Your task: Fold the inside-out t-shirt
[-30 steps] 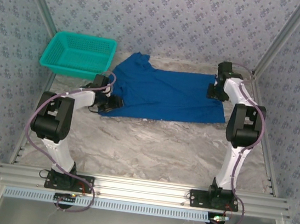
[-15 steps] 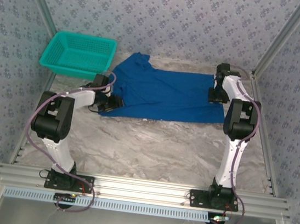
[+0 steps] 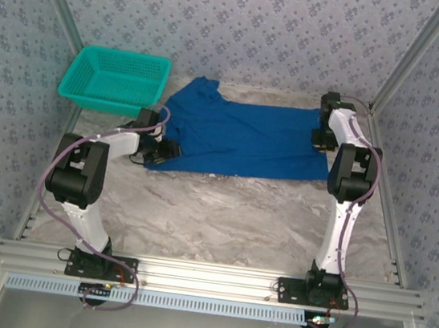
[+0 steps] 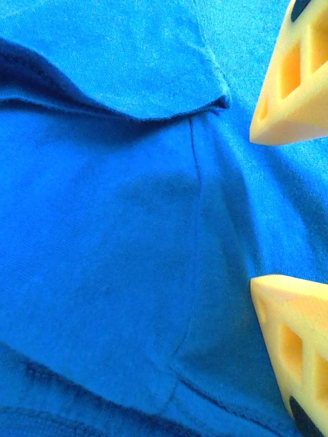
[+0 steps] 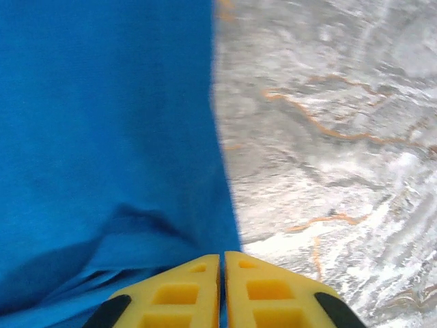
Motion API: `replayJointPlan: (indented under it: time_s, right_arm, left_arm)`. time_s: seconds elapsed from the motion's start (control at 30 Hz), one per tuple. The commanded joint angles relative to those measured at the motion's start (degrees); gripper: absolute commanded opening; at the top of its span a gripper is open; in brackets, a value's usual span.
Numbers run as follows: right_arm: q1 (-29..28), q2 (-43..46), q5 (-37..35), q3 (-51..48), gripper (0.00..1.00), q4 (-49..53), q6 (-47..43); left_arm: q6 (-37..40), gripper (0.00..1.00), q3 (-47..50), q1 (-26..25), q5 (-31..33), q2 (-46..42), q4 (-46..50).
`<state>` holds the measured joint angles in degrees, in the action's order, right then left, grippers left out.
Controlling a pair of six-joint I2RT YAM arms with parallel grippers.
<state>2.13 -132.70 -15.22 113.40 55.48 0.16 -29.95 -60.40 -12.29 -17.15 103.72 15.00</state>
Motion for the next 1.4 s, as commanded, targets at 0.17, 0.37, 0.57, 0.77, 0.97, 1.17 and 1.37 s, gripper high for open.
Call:
replayJointPlan:
  time_s: [0.17, 0.37, 0.57, 0.77, 0.97, 1.17, 1.37]
  right_arm:
    - [4.6, 2.0, 2.3, 0.0, 0.10, -2.0, 6.5]
    - [-2.5, 21.1, 18.9, -21.0, 0.23, -21.6, 4.9]
    - [-17.7, 27.2, 29.2, -32.5, 0.32, -32.3, 2.6]
    - [-30.2, 20.8, 33.0, -30.2, 0.39, -41.5, -0.7]
    - [-37.9, 10.0, 34.8, -20.2, 0.42, -42.1, -5.6]
    - [-42.2, 1.5, 31.9, -10.1, 0.44, -38.2, -9.2]
    - [-44.0, -2.8, 29.7, -4.5, 0.45, -33.4, -12.1]
  left_arm:
    - [1.2, 0.53, -0.4, 0.7, -0.4, 1.1, 2.0]
    - [-0.1, 0.54, -2.0, 0.7, -2.6, -0.5, 1.4]
    - [-2.0, 0.56, -2.9, 0.7, -3.3, -3.9, -0.8]
    - [-3.6, 0.58, -1.2, 1.7, -0.3, -7.9, -0.7]
    - [-3.2, 0.59, 2.3, 3.3, 4.0, -13.8, 3.0]
    - [-2.9, 0.59, 5.6, 4.8, 4.4, -18.0, 4.2]
    - [-1.9, 0.59, 6.4, 5.7, 4.1, -19.4, 5.5]
